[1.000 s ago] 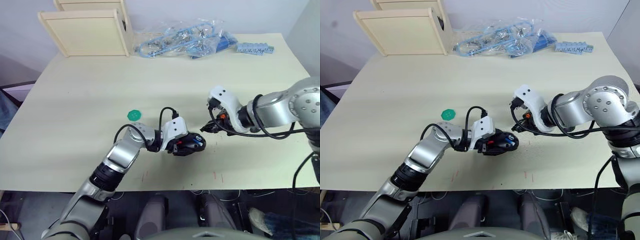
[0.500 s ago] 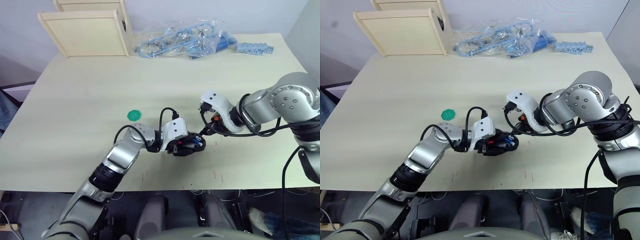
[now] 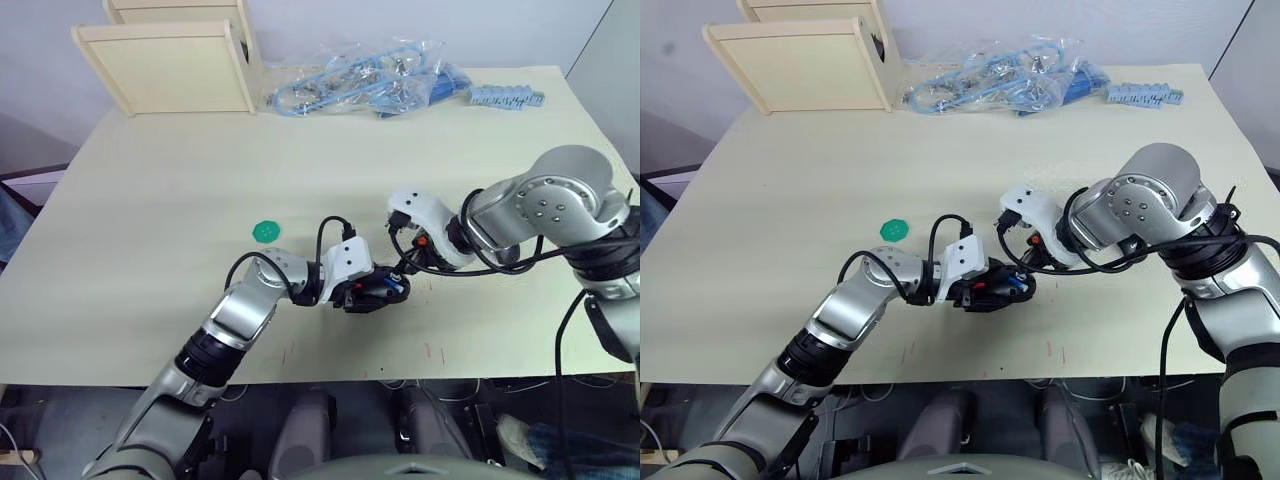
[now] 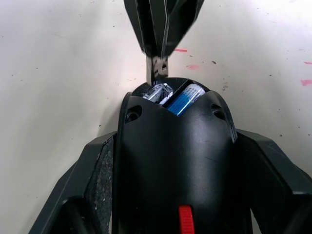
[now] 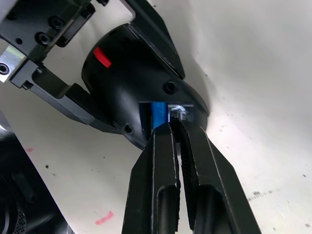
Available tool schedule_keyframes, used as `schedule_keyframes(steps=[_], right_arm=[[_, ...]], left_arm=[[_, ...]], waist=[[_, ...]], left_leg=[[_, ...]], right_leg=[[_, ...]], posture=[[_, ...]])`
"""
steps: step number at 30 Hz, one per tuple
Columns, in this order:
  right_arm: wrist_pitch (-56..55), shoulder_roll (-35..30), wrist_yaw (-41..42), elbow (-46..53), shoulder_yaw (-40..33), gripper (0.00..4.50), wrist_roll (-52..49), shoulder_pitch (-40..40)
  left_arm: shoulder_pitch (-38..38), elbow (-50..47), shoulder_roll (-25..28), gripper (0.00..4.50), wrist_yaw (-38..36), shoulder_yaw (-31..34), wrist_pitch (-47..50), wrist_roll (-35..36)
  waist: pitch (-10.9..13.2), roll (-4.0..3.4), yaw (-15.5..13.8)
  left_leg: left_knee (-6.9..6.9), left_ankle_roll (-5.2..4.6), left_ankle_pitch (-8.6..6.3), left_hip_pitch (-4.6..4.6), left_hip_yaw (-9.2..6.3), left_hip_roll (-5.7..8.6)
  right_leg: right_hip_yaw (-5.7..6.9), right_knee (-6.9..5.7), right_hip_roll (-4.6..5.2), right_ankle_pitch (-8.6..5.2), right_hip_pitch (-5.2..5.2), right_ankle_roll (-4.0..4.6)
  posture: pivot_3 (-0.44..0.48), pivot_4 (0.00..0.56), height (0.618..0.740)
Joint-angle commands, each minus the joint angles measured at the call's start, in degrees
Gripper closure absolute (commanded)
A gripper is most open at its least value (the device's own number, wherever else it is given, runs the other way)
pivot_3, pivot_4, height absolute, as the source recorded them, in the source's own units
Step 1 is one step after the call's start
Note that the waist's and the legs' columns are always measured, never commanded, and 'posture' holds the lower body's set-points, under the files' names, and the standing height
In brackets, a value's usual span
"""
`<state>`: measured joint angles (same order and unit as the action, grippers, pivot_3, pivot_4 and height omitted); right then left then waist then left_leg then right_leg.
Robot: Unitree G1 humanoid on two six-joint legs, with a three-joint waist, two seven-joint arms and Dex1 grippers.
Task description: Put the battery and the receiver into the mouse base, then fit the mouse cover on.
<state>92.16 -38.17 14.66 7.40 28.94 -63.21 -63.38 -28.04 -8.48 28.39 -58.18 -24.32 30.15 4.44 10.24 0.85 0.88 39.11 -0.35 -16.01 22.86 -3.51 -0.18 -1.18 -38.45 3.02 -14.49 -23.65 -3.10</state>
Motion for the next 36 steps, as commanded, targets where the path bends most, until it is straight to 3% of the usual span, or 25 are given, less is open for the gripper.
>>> schedule_keyframes(steps=[1, 36], right_arm=[[0.3, 0.0, 1.2, 0.7, -0.5, 4.50, 1.0, -0.5], [0.2, 2.1, 12.8, 1.8, 3.0, 4.50, 19.6, 3.2]], left_arm=[[1.1, -0.7, 0.5, 1.51, -0.4, -2.0, 0.8, -0.6], [1.3, -2.4, 0.7, 1.51, -0.4, -2.2, 2.9, 0.0]], waist=[[0.0, 0.00, 0.0], [0.0, -0.02, 0.1]], left_leg=[[0.00, 0.00, 0.00, 0.00, 0.00, 0.00], [-0.01, 0.00, 0.00, -0.10, -0.03, 0.00]], right_leg=[[0.00, 0.00, 0.00, 0.00, 0.00, 0.00], [-0.03, -0.06, -0.01, 0.00, 0.01, 0.00]], posture=[[0.000, 0.150, 0.740], [0.000, 0.150, 0.740]])
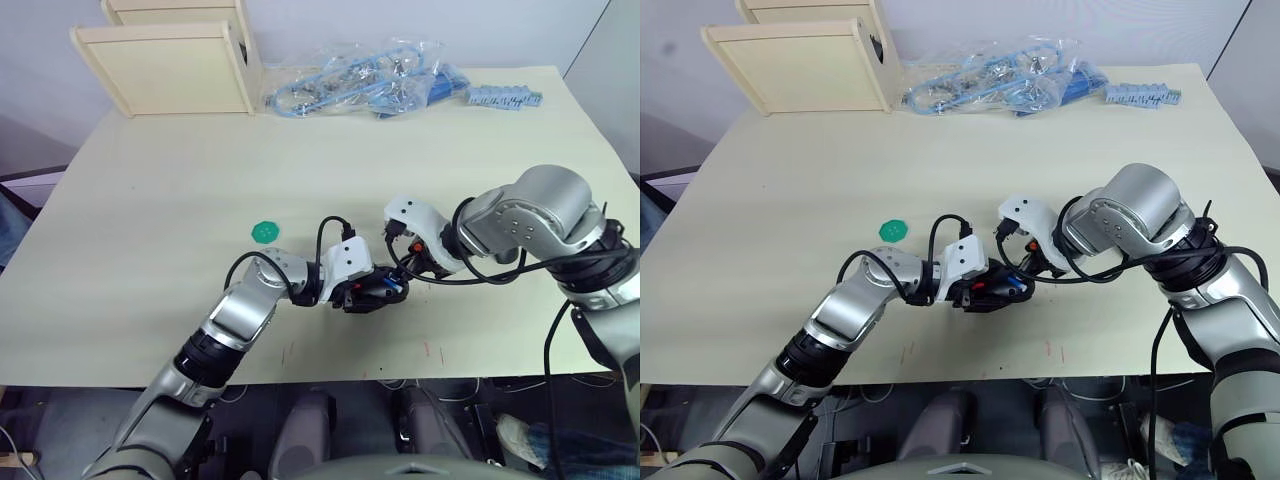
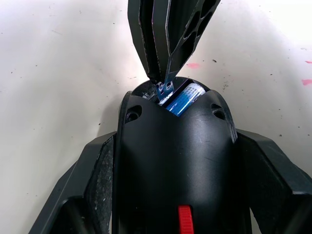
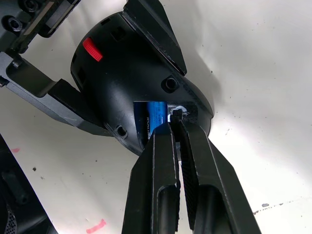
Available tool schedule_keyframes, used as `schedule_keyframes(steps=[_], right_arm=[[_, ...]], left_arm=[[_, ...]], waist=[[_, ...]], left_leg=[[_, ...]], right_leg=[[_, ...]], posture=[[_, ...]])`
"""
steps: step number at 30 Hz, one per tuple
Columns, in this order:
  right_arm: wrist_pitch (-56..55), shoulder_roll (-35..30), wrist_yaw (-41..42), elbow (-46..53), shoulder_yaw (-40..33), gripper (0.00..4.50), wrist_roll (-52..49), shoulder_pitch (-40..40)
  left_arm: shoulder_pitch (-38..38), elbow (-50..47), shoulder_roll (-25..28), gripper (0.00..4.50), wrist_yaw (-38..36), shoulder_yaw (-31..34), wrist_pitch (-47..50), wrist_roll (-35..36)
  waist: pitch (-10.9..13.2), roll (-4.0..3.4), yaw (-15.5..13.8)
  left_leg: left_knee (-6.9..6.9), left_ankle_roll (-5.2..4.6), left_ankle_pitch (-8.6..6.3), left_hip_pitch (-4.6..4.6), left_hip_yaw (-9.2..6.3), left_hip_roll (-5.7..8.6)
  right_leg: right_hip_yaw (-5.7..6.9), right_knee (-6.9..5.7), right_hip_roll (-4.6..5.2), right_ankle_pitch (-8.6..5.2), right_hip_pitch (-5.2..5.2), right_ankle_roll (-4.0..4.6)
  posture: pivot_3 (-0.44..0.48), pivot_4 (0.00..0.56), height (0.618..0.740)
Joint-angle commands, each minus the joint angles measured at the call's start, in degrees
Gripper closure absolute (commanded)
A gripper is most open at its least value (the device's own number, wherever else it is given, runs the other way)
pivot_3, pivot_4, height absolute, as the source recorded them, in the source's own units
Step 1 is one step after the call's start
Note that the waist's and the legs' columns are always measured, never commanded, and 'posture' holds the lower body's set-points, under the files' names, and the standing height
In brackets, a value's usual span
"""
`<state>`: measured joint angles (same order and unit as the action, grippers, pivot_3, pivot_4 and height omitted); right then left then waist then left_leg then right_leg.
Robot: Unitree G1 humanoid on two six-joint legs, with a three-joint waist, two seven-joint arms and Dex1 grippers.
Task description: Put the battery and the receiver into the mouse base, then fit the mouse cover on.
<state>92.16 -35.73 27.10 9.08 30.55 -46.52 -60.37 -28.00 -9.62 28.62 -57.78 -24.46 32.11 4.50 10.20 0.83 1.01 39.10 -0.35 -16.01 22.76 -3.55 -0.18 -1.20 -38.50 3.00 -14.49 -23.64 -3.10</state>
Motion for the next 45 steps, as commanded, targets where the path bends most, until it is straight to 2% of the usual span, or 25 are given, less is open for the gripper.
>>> schedule_keyframes(steps=[1, 19, 34, 45], right_arm=[[0.2, -0.3, 0.7, 0.2, 1.5, 4.50, 3.3, 0.2], [-1.4, -0.3, 5.0, 0.9, 3.8, 4.50, 9.1, 0.9], [0.3, 0.8, 2.4, 8.7, 7.0, 4.50, 9.2, 3.7], [0.3, 2.9, 1.0, 7.0, 5.8, 4.50, 9.8, 4.7]], left_arm=[[1.3, -1.3, 0.4, 1.51, -0.8, -2.1, 1.0, 0.0], [0.9, -0.3, 0.3, 1.51, -0.8, -2.0, 0.7, 0.0], [1.5, -0.2, -0.1, 1.51, -0.1, -2.1, 0.3, -0.2], [1.2, 0.7, -0.5, 1.51, 0.1, -2.1, 0.2, -0.2]], waist=[[0.0, 0.00, 0.0], [0.0, 0.00, 0.0], [-0.1, -0.01, 0.0], [-0.5, 0.01, 0.1]], left_leg=[[0.00, 0.00, 0.00, 0.00, 0.00, 0.00], [0.00, 0.00, 0.00, -0.04, -0.02, 0.00], [0.00, 0.00, 0.00, -0.04, -0.04, 0.01], [0.00, 0.00, 0.00, -0.13, -0.04, 0.01]], right_leg=[[0.00, 0.00, 0.00, 0.00, 0.00, 0.00], [-0.01, -0.02, 0.00, 0.00, 0.01, 0.00], [-0.01, 0.00, 0.01, 0.00, 0.02, 0.00], [-0.02, -0.01, 0.00, 0.00, 0.09, 0.00]], posture=[[0.000, 0.150, 0.740], [0.000, 0.150, 0.740], [0.000, 0.150, 0.740], [0.000, 0.150, 0.740]])
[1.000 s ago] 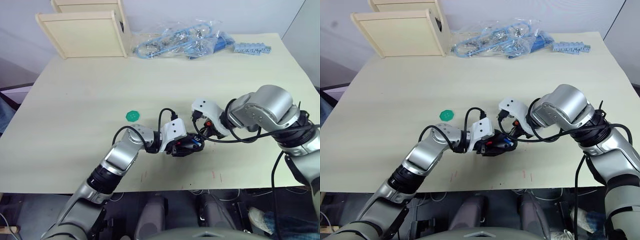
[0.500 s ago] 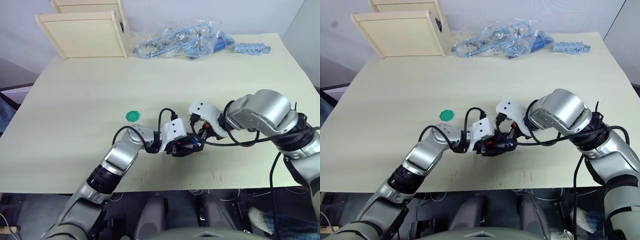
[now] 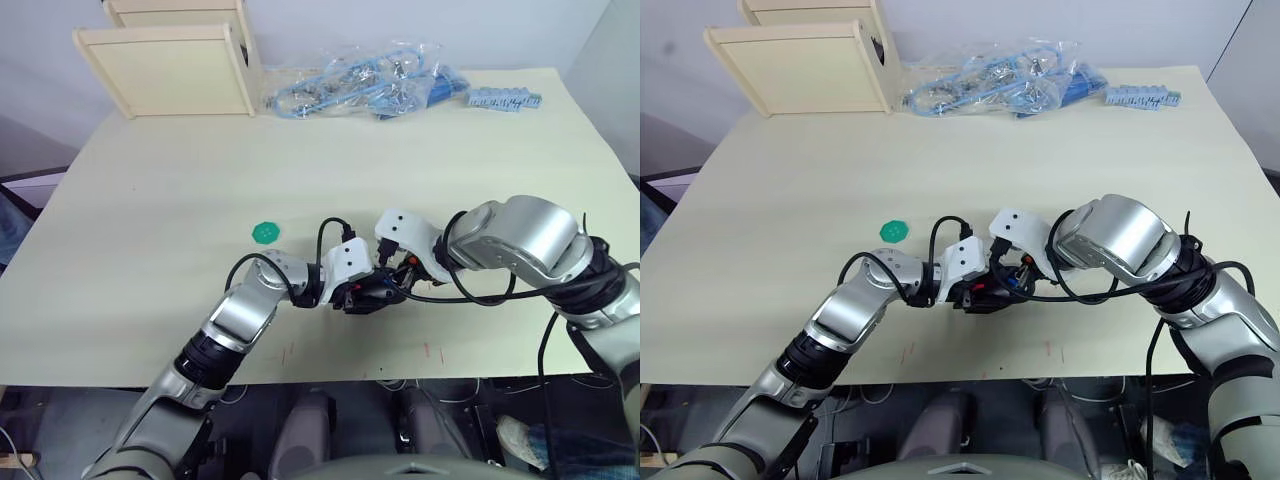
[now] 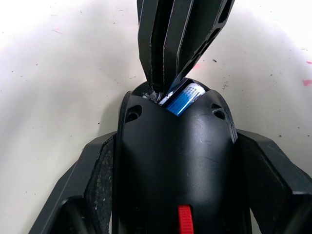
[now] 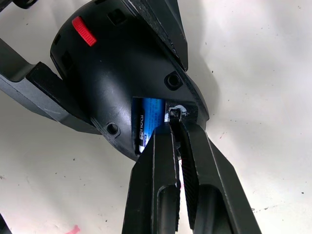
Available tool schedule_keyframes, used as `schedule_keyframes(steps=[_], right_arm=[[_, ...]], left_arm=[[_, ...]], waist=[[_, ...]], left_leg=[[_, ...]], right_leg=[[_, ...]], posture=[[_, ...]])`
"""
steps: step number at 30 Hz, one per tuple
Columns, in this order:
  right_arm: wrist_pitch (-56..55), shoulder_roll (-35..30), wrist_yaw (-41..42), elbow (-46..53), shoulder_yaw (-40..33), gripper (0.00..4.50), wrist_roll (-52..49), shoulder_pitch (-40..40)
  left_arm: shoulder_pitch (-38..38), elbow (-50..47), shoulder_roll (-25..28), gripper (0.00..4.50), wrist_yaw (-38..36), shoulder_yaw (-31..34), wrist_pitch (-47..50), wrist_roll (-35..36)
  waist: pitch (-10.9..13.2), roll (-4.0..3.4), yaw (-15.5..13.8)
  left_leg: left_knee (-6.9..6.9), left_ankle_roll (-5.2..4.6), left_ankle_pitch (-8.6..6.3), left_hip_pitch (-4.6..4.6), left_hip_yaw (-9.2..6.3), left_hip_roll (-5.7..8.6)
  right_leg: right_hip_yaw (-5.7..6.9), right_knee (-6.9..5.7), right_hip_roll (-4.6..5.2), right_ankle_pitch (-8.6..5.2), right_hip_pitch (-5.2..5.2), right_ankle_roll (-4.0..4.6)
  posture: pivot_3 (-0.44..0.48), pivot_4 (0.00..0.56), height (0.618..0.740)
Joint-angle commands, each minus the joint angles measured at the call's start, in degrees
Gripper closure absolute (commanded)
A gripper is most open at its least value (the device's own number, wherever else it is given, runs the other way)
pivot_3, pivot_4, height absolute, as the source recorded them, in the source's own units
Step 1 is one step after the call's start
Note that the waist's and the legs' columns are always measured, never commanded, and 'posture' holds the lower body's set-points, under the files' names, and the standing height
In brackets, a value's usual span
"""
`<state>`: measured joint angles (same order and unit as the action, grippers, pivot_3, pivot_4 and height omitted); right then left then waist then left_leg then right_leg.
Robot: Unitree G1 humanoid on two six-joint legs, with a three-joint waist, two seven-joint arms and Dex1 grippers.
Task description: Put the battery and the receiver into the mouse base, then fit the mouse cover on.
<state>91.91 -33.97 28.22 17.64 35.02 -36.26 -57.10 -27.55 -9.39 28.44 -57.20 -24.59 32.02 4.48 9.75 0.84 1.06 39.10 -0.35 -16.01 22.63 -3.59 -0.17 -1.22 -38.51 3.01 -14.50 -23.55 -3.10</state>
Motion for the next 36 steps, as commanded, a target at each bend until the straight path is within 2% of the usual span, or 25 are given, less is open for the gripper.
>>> schedule_keyframes(steps=[1, 8, 12, 14, 16, 17, 22, 25, 27, 29, 30, 32, 36], right_arm=[[0.6, 1.3, -0.1, -1.8, 1.2, 4.50, -0.5, 1.4], [0.6, 1.4, 0.7, -2.2, 0.5, 4.50, -1.7, 1.1], [0.6, 1.4, 0.5, -2.8, -1.4, 3.03, -2.0, 0.9], [0.6, -0.6, 1.4, -2.4, -3.0, 2.01, -3.9, 0.0], [0.6, -2.2, 1.7, -1.7, -4.1, 1.18, -5.1, -0.5], [0.6, -3.2, 1.7, -1.0, -4.6, 0.95, -5.8, -0.6], [0.6, -8.0, 1.5, 6.4, -11.2, 0.95, -10.9, 3.0], [-0.5, -5.4, 0.6, 11.5, -21.1, 0.95, -11.5, 9.5], [-6.9, -4.4, -1.5, 16.2, -27.1, 0.95, -9.6, 17.5], [-18.4, -0.9, 0.6, 20.3, -34.2, 0.95, -10.1, 28.0], [-21.8, -0.6, 1.3, 21.3, -35.5, 0.95, -9.4, 31.5], [-26.3, 0.9, 0.5, 21.3, -37.3, 0.95, -7.8, 36.7], [-40.2, -0.1, 4.3, 21.9, -34.6, 0.95, -0.8, 45.6]], left_arm=[[0.7, 0.5, -0.3, 1.51, -0.5, -1.9, 0.2, -0.2], [0.6, 0.3, -0.3, 1.51, -0.5, -1.9, 0.4, -0.1], [0.8, -0.1, -0.4, 1.51, -0.4, -1.9, 0.7, 0.0], [1.0, -0.4, -0.3, 1.51, -0.4, -1.9, 0.9, 0.0], [1.2, -0.5, -0.2, 1.51, -0.4, -1.9, 0.9, 0.0], [1.2, -0.4, -0.2, 1.51, -0.4, -1.9, 0.9, 0.0], [0.9, 0.3, -0.3, 1.51, -0.5, -1.8, 0.6, -0.1], [0.6, 1.0, -0.2, 1.51, -0.7, -1.6, 0.2, -0.1], [0.4, 1.4, -0.2, 1.51, -0.8, -1.5, 0.0, -0.1], [0.1, 1.8, -0.3, 1.51, -0.8, -1.4, -0.3, -0.1], [0.0, 2.0, -0.2, 1.51, -0.8, -1.3, -0.3, -0.1], [-0.1, 2.2, -0.1, 1.51, -0.9, -1.2, -0.4, 0.0], [-0.1, 2.0, -0.1, 1.51, -1.0, -1.2, -0.4, 0.0]], waist=[[-0.1, 0.00, 0.1], [-0.2, -0.01, 0.1], [-0.3, -0.01, 0.1], [-0.2, -0.05, 0.0], [-0.2, -0.06, -0.1], [-0.2, -0.07, -0.1], [-0.2, -0.09, -0.3], [-0.2, -0.05, -0.3], [-0.2, -0.08, -0.4], [-0.2, -0.05, -0.6], [-0.2, -0.05, -0.5], [-0.2, -0.13, -0.3], [-0.2, -0.14, -0.3]], left_leg=[[0.00, 0.00, 0.00, -0.01, 0.00, 0.00], [0.00, 0.00, 0.00, -0.01, -0.01, 0.00], [-0.01, 0.00, 0.00, -0.01, 0.00, 0.00], [-0.01, 0.00, 0.00, 0.01, 0.01, 0.00], [-0.03, 0.00, 0.00, 0.07, -0.01, 0.00], [-0.04, 0.00, 0.00, 0.10, -0.01, 0.00], [-0.09, 0.00, 0.00, 0.16, -0.05, 0.00], [-0.10, 0.00, 0.00, 0.17, -0.05, 0.01], [-0.10, 0.00, 0.00, 0.17, -0.02, 0.01], [-0.10, 0.00, 0.00, 0.20, -0.01, 0.01], [-0.14, 0.00, 0.00, 0.19, -0.04, 0.02], [-0.14, 0.00, 0.00, 0.16, 0.04, 0.02], [-0.11, 0.00, 0.00, 0.04, 0.10, 0.02]], right_leg=[[0.00, 0.00, 0.00, 0.00, 0.00, 0.00], [-0.01, 0.00, -0.01, 0.00, 0.00, 0.00], [-0.01, 0.00, -0.01, 0.00, 0.01, 0.00], [-0.01, 0.01, 0.00, 0.00, 0.00, 0.00], [0.00, 0.06, 0.00, 0.00, -0.03, 0.00], [0.02, 0.09, 0.00, 0.00, -0.04, 0.00], [0.08, 0.22, 0.02, 0.00, -0.03, 0.00], [0.17, 0.28, 0.01, 0.00, 0.04, -0.01], [0.17, 0.26, 0.01, 0.00, 0.05, -0.01], [0.29, 0.33, 0.01, 0.00, 0.10, -0.01], [0.34, 0.40, 0.01, 0.00, 0.15, -0.02], [0.20, 0.39, 0.02, 0.01, 0.14, -0.04], [0.13, 0.43, -0.02, 0.05, 0.21, -0.13]], posture=[[0.000, 0.150, 0.740], [0.000, 0.150, 0.740], [0.000, 0.150, 0.740], [0.000, 0.150, 0.740], [0.000, 0.150, 0.740], [0.000, 0.150, 0.740], [0.000, 0.150, 0.740], [0.000, 0.150, 0.740], [0.000, 0.150, 0.740], [0.000, 0.150, 0.740], [0.000, 0.150, 0.740], [0.000, 0.150, 0.740], [0.000, 0.150, 0.740]])
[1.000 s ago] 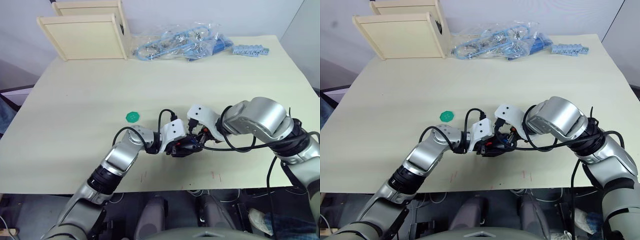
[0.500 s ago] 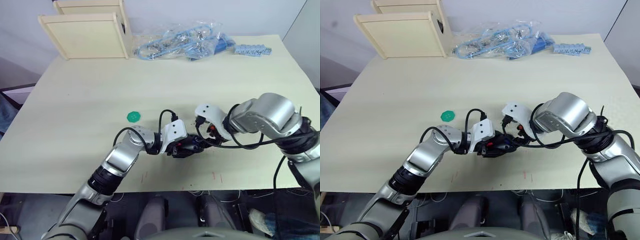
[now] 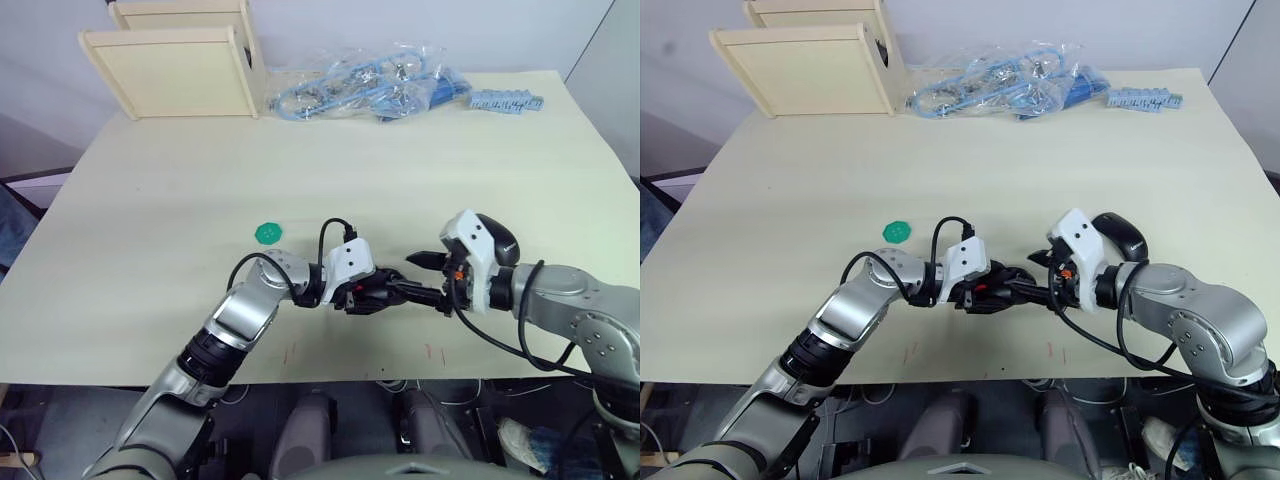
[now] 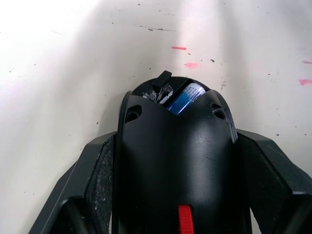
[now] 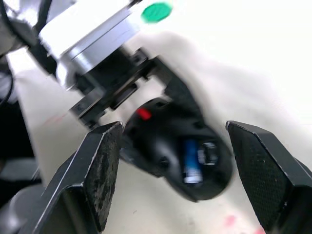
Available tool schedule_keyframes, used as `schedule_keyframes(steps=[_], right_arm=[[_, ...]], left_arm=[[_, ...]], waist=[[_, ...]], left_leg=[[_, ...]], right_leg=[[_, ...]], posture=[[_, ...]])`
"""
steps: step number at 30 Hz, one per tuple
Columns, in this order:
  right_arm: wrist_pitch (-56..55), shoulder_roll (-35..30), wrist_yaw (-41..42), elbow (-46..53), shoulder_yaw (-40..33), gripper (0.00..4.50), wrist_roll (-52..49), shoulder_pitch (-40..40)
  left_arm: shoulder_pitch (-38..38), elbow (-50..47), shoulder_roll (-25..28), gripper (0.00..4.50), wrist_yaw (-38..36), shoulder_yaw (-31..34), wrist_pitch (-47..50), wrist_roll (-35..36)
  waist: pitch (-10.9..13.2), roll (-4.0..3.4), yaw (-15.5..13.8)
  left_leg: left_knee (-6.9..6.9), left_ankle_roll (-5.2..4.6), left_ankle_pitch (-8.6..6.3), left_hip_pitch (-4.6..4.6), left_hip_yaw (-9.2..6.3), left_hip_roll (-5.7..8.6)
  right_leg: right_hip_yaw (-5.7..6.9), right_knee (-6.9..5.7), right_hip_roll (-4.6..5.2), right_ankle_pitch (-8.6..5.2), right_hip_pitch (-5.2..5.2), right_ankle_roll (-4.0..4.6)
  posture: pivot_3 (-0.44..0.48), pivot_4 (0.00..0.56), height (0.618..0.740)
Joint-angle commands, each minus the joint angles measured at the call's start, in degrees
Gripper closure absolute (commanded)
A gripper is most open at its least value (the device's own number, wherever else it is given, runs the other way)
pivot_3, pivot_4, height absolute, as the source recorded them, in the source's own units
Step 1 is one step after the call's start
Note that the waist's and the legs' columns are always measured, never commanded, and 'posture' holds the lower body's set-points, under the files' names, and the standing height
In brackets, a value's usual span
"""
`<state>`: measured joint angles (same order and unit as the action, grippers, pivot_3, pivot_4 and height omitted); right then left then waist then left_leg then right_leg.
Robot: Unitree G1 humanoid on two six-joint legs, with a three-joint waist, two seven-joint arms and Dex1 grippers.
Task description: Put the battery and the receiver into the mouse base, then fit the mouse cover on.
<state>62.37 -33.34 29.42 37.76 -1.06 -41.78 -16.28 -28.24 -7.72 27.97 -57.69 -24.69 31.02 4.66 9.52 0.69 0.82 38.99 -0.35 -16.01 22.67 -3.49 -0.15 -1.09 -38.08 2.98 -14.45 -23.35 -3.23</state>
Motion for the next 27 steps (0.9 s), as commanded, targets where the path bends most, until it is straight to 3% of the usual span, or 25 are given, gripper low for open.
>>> schedule_keyframes(steps=[1, 4, 5, 6, 8, 9, 11, 27], right_arm=[[-13.8, 0.6, 2.6, 0.0, 2.2, 0.95, 6.6, 6.3], [-20.9, 2.8, 3.8, -5.2, 3.6, 1.93, 10.0, 8.6], [-23.0, 2.7, 4.6, -6.5, 4.5, 1.93, 11.6, 9.1], [-24.4, 3.1, 4.9, -7.5, 5.0, 2.63, 12.4, 9.4], [-27.8, 3.4, 5.9, -9.4, 6.2, 3.22, 14.4, 10.0], [-30.3, 3.8, 6.5, -11.2, 7.2, 3.89, 16.0, 10.1], [-34.0, 3.8, 8.1, -13.8, 9.0, 4.41, 18.4, 10.2], [-39.8, 7.7, 10.3, -17.5, 10.4, 4.48, 21.5, 9.3]], left_arm=[[0.8, 0.1, 0.4, 1.51, -0.5, -1.1, 0.7, -0.2], [1.2, -0.5, 0.7, 1.51, -0.4, -1.2, 0.8, -0.2], [1.3, -0.6, 0.7, 1.51, -0.4, -1.2, 0.8, -0.2], [1.4, -0.7, 0.7, 1.51, -0.3, -1.2, 0.9, -0.1], [1.5, -0.8, 0.7, 1.51, -0.2, -1.3, 0.9, -0.2], [1.5, -0.6, 0.6, 1.51, -0.2, -1.3, 0.9, -0.3], [1.4, -0.3, 0.5, 1.51, -0.2, -1.3, 0.8, -0.4], [1.2, 0.7, 0.8, 1.51, -0.3, -1.0, 0.2, -0.3]], waist=[[0.0, -0.01, 0.0], [0.0, 0.01, 0.0], [0.0, 0.01, 0.0], [0.0, 0.00, 0.0], [0.0, -0.01, 0.0], [0.0, -0.01, 0.0], [0.0, -0.01, 0.0], [0.0, -0.02, 0.0]], left_leg=[[0.00, 0.00, 0.00, 0.02, -0.01, -0.01], [0.00, 0.00, 0.00, 0.01, 0.03, -0.01], [0.01, 0.00, 0.00, -0.01, 0.03, -0.01], [0.01, 0.01, 0.00, -0.01, 0.03, -0.01], [0.01, 0.01, 0.00, -0.01, 0.07, -0.01], [0.01, 0.01, 0.00, -0.01, 0.06, -0.01], [0.01, 0.01, 0.00, -0.01, 0.05, -0.01], [0.01, 0.01, 0.01, -0.03, 0.05, -0.01]], right_leg=[[0.06, 0.04, -0.02, 0.00, 0.01, 0.00], [-0.01, 0.01, -0.01, 0.01, 0.00, 0.00], [0.00, 0.01, -0.01, 0.01, 0.02, 0.00], [0.00, 0.02, -0.01, 0.01, 0.02, 0.00], [-0.02, 0.03, -0.01, 0.00, 0.02, 0.01], [-0.01, 0.02, -0.01, 0.00, 0.01, 0.01], [-0.01, 0.02, -0.01, 0.00, 0.01, 0.01], [-0.02, -0.01, -0.01, 0.01, 0.02, 0.02]], posture=[[0.000, 0.150, 0.740], [0.000, 0.150, 0.740], [0.000, 0.150, 0.740], [0.000, 0.150, 0.740], [0.000, 0.150, 0.740], [0.000, 0.150, 0.740], [0.000, 0.150, 0.740], [0.000, 0.150, 0.740]])
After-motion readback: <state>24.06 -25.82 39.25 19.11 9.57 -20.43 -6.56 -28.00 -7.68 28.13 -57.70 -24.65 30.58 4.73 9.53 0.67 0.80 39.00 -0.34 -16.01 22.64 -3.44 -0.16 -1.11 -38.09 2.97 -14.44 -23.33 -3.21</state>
